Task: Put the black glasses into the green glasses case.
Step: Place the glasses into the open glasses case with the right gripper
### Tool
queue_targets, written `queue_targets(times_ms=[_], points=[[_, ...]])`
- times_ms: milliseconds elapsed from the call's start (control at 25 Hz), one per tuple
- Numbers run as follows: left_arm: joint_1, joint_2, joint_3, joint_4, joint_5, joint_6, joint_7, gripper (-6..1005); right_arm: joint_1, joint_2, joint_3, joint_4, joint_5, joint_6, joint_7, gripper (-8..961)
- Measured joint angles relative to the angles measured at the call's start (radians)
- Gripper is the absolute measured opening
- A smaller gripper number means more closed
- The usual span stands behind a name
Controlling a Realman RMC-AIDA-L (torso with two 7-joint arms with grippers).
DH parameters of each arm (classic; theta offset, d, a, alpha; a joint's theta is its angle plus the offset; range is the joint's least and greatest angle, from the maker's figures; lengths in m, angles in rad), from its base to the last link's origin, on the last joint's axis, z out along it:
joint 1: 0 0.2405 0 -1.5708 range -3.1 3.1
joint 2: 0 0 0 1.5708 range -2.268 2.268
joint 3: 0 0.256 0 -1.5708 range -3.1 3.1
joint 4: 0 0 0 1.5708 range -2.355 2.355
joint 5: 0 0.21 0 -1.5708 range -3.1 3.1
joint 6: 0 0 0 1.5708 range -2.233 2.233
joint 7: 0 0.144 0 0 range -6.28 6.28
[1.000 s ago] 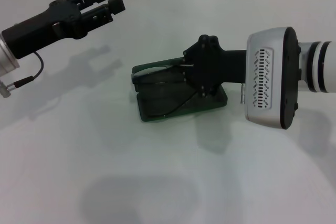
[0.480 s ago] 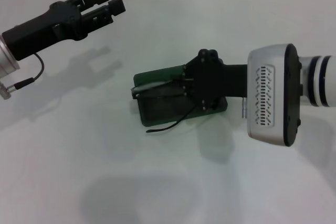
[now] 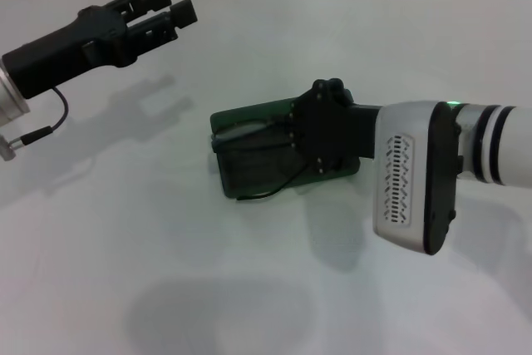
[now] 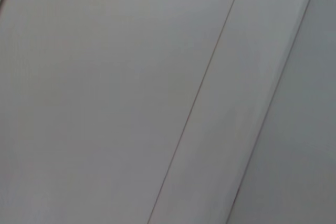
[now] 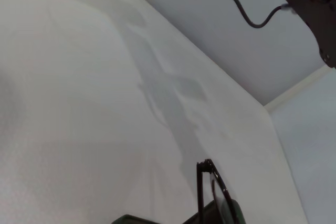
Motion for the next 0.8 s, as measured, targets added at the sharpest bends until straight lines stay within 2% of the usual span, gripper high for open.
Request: queue_targets(times_ms=[360, 800], points=[[0.015, 0.000, -0.002, 0.004, -0.005, 0.000, -0.004, 709, -0.001, -0.001, 0.007, -0.005, 0.028, -0.015, 0.020, 54], [0.015, -0.005, -0.002, 0.003, -0.006, 0.000, -0.005, 708, -0.014, -0.003, 0.097, 0.010, 0.077, -0.095, 0.072, 60]])
